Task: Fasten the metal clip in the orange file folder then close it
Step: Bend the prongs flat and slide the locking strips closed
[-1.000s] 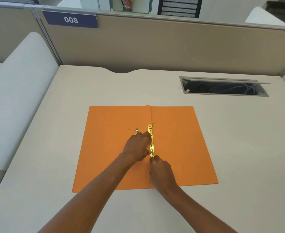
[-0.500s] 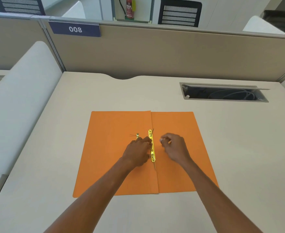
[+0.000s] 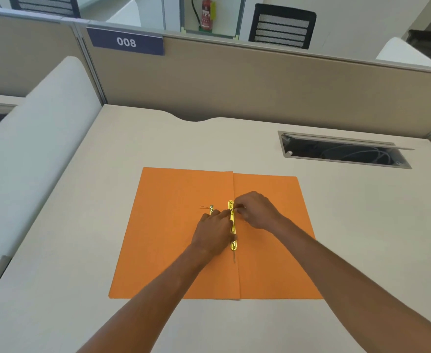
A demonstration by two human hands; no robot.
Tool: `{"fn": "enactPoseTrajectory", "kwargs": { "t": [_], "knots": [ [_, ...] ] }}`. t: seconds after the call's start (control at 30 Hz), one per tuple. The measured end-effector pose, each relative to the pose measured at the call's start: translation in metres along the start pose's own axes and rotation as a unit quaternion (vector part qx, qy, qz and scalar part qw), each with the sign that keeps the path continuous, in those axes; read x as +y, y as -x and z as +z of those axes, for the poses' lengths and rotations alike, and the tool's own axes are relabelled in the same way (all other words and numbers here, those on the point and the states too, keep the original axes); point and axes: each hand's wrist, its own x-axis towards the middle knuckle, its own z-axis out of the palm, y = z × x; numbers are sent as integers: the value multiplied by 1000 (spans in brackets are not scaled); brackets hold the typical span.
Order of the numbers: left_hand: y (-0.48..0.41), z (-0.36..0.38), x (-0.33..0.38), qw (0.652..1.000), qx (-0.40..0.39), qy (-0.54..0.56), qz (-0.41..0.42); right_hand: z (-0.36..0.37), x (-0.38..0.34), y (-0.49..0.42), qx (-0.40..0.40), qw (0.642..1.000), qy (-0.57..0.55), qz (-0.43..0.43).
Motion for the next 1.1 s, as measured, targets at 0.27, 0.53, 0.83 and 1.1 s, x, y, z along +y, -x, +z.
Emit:
{"fn": "enactPoseTrajectory", "kwargs": {
  "t": [0.27, 0.53, 0.83, 1.1],
  "knots": [
    [-1, -1, -1, 1000, 1, 14, 0, 11, -2, -6, 64, 987, -135, 53],
    [-2, -1, 2, 1000, -3, 3, -12, -3, 6, -10, 3, 975, -210, 69],
    [-3, -1, 3, 1000, 0, 13, -13, -5, -3, -17, 26, 976, -179, 120],
    [-2, -1, 2, 1000, 0, 18, -10, -1, -6, -26, 19, 976, -167, 140]
  ]
}}
